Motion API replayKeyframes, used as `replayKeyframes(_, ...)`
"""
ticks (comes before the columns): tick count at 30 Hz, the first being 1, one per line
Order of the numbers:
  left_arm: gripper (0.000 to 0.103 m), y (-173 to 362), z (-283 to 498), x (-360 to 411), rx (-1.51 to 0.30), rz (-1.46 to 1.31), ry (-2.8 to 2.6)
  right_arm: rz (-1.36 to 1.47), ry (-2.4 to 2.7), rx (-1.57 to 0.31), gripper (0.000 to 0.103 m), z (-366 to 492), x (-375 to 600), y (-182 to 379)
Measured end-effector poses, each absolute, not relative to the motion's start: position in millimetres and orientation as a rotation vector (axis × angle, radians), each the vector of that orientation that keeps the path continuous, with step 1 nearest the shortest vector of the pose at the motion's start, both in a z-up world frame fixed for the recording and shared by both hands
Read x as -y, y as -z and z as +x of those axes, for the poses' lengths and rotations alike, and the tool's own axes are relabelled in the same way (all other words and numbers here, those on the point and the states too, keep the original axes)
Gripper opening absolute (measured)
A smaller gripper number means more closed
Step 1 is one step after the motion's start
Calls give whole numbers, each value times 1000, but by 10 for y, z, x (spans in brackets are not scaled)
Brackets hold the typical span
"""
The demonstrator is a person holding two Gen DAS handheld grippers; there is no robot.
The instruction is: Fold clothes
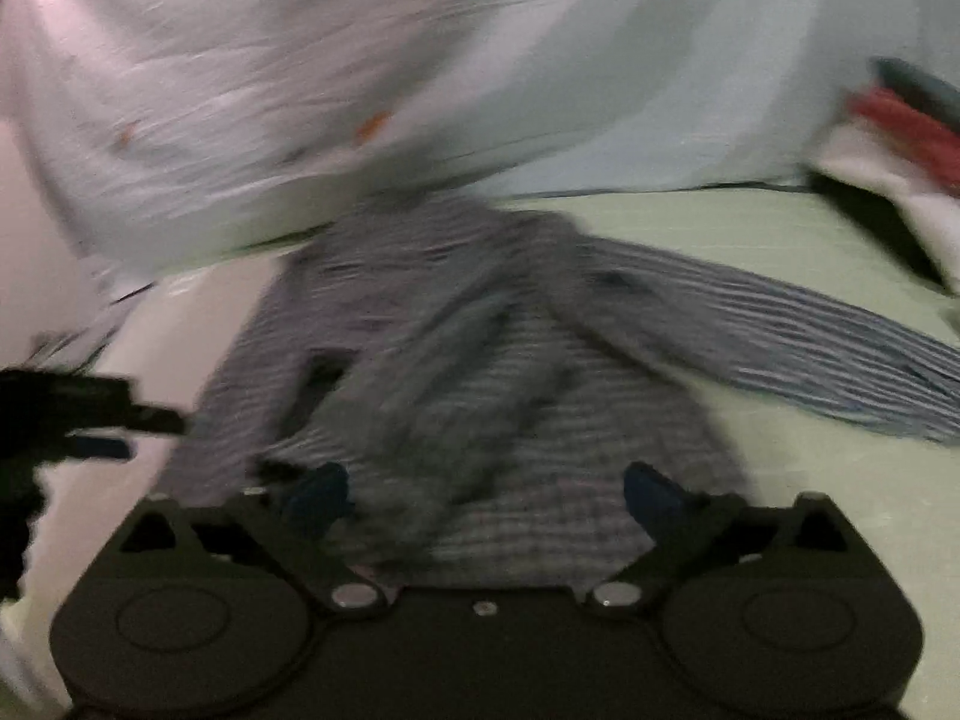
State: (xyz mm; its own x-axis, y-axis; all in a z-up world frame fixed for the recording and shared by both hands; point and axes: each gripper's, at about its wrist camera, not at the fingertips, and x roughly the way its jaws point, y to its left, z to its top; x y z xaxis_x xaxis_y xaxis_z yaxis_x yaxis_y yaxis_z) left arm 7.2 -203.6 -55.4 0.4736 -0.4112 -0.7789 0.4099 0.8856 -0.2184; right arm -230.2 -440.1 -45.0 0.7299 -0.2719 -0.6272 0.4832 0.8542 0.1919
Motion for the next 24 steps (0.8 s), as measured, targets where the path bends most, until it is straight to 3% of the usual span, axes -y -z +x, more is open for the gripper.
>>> replayKeyframes(9,74,592,-162,2528,-940,33,649,432,650,-710,103,-2683,4738,829)
replayKeyframes(13,66,685,-215,2779,-941,92,701,441,698,-746,103,-2816,4802,1002)
replayKeyframes(17,46,812,-239,2963,-962,149,739,397,709,-776,103,-2899,4794,1105)
replayKeyframes(24,44,999,-260,3032,-1020,181,709,337,690,-789,103,-2913,4742,1131)
